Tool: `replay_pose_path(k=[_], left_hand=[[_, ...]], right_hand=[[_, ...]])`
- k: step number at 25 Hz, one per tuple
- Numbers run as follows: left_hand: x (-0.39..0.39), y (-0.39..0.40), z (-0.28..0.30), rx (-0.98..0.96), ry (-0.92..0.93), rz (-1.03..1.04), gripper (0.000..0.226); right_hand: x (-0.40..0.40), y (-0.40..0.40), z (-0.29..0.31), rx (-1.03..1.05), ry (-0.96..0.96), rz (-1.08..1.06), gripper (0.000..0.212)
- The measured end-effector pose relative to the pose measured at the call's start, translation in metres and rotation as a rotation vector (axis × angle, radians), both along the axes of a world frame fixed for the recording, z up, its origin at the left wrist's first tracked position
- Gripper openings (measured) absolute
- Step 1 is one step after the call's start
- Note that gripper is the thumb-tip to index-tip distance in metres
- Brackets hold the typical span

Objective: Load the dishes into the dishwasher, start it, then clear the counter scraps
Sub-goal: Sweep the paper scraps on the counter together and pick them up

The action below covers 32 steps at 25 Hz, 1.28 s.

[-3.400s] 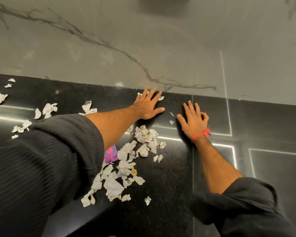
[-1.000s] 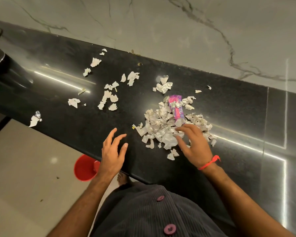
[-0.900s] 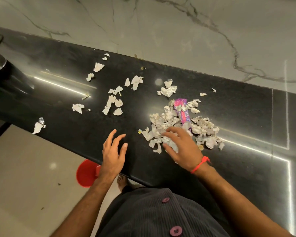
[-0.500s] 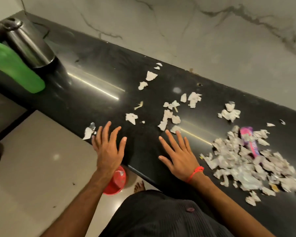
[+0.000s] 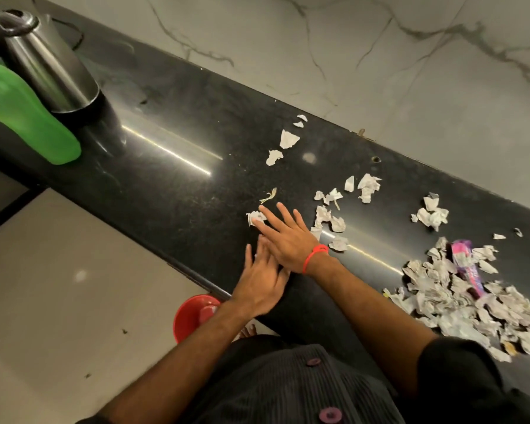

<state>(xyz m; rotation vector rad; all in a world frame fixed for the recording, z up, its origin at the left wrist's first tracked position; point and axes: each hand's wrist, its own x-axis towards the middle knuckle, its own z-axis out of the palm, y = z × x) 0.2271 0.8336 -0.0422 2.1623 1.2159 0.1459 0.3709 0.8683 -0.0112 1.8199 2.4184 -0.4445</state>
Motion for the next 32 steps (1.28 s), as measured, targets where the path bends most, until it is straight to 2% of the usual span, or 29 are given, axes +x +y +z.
replay_pose_path(k=[3,5,7,9,12,15,17,19,20,23,26,28,30,32], left_hand=[[-0.001,0.007,-0.001,-0.058,-0.167,-0.154,0.06],[-0.015,0.018,-0.003,-0.033,-0.333,-0.108,0.055],[-0.028,0.039,-0.006,0.077,-0.422,-0.002,0.049],[-0.033,0.069,-0.012,0.197,-0.375,0.081,0.045],[-0.008,0.107,-0.009,0.16,-0.18,0.09,0.061],[0.043,0.108,-0.01,0.19,0.097,-0.071,0.075],[0.076,0.09,-0.01,0.199,0.127,-0.267,0.073],[0.098,0.075,-0.003,0.108,-0.018,-0.415,0.063],[0.102,0.075,0.001,0.069,-0.1,-0.41,0.061],[0.093,0.114,0.005,0.137,-0.211,-0.193,0.059],[0.082,0.185,0.001,0.25,-0.098,-0.08,0.052],[0.085,0.232,0.003,0.272,0.009,-0.07,0.059],[0.092,0.263,0.002,0.25,0.115,-0.084,0.07],[0.104,0.273,-0.004,0.209,0.229,-0.113,0.077]], right_hand=[[0.035,-0.004,-0.008,-0.053,-0.053,-0.014,0.067],[0.066,-0.027,-0.015,-0.037,-0.059,-0.093,0.066],[0.095,-0.055,-0.018,-0.038,-0.05,-0.175,0.061],[0.113,-0.079,-0.017,0.01,-0.003,-0.215,0.058],[0.121,-0.087,-0.015,0.257,0.154,-0.284,0.041],[0.114,-0.061,-0.01,0.487,0.296,-0.38,0.03],[0.111,-0.037,-0.006,0.521,0.357,-0.461,0.031],[0.115,-0.013,-0.003,0.474,0.35,-0.529,0.038],[0.119,-0.003,-0.001,0.406,0.311,-0.544,0.044],[0.126,0.02,-0.004,0.084,0.084,-0.464,0.064],[0.126,0.012,-0.02,-0.026,-0.078,-0.378,0.069],[0.128,-0.009,-0.026,-0.024,-0.113,-0.385,0.069],[0.133,-0.035,-0.026,0.003,-0.11,-0.407,0.069],[0.138,-0.054,-0.021,0.037,-0.025,-0.453,0.069]])
